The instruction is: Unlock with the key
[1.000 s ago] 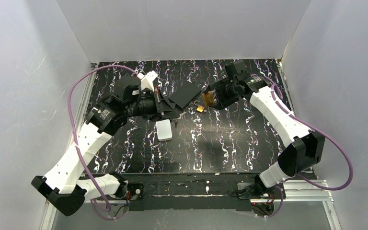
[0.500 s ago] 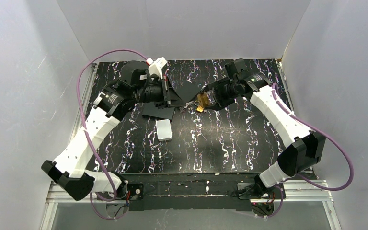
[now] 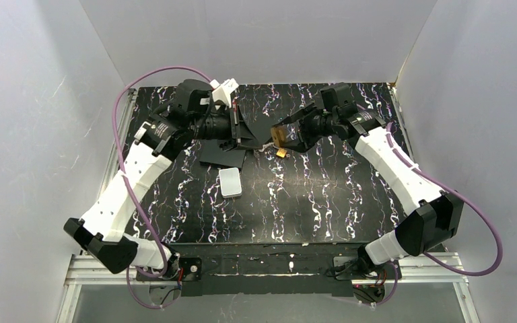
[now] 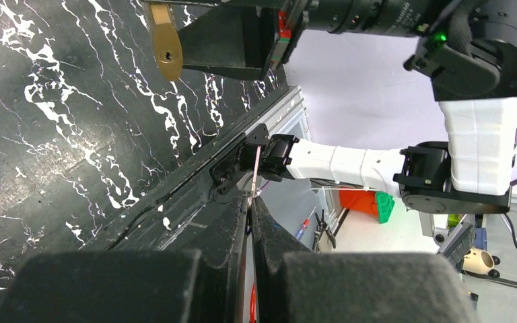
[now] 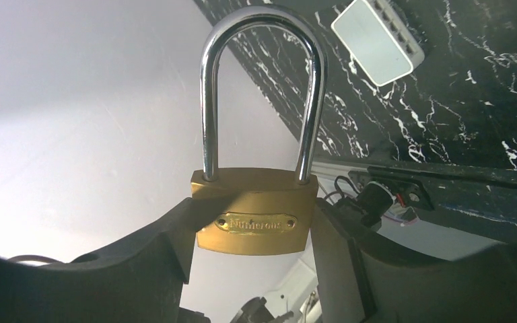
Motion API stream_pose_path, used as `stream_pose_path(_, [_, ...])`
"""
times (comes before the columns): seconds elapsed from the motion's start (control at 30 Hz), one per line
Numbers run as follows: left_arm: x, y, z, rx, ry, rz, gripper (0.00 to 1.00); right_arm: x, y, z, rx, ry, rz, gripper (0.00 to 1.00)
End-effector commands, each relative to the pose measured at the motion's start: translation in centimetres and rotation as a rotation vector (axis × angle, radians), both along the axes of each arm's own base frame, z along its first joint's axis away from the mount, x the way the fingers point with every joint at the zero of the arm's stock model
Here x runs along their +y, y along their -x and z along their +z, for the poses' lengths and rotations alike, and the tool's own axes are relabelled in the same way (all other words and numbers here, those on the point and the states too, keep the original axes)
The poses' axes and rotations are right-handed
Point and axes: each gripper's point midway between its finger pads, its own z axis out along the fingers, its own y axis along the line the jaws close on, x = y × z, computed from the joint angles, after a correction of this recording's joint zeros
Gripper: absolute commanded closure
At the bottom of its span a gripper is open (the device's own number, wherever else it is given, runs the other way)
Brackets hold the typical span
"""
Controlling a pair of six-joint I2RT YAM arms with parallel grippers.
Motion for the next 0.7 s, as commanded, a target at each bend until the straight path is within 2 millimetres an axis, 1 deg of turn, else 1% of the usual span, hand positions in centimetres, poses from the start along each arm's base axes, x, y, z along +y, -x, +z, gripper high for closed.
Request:
stream_pose_path(0.0, [1.5,1.7,1.2,-0.059,0.003,-0.014,1.0,2.0,-0.1,5.1,-0.151,-0.145,0.121,0.99])
stream_pose_path(0.1, [1.9,1.7,1.0,-0.078,-0.029,-0.024,1.0,2.4,-0.7,7.1,-0.226,-0.184,0.125,0.99])
stream_pose_path(0.17, [2.2,1.8,1.3,-0.101,-0.042,-0.023,1.0,2.6,-1.0,8.0,-0.264,-0.202,0.125,0.99])
stream_pose_path(0.33, [3.8,1.7,0.8,-0.115,-0.095,0.045,1.0,2.8,-1.3,9.0,-0.294,-0.225,0.125,0.99])
stream_pose_path(0.4, [4.5,1.4,0.1,-0.103,-0.124,0.092,1.0,2.7,-1.2,9.4,-0.308,-0.227,0.121,0.99])
stream_pose_path(0.47, [4.9,1.2,-0.6,-0.09,-0.137,0.126,1.0,2.6,-1.0,9.4,-0.31,-0.223,0.12,0.99])
stream_pose_path(0.5, [4.7,0.9,-1.0,-0.086,-0.124,0.142,1.0,2.4,-0.7,9.2,-0.309,-0.22,0.118,0.99])
stream_pose_path(0.6, [4.2,0.3,-0.8,-0.1,-0.079,0.159,1.0,1.8,-0.3,9.1,-0.301,-0.195,0.086,0.99])
stream_pose_path(0.67, [3.3,-0.2,-0.3,-0.124,-0.051,0.129,1.0,1.4,-0.3,8.9,-0.293,-0.148,0.052,0.99])
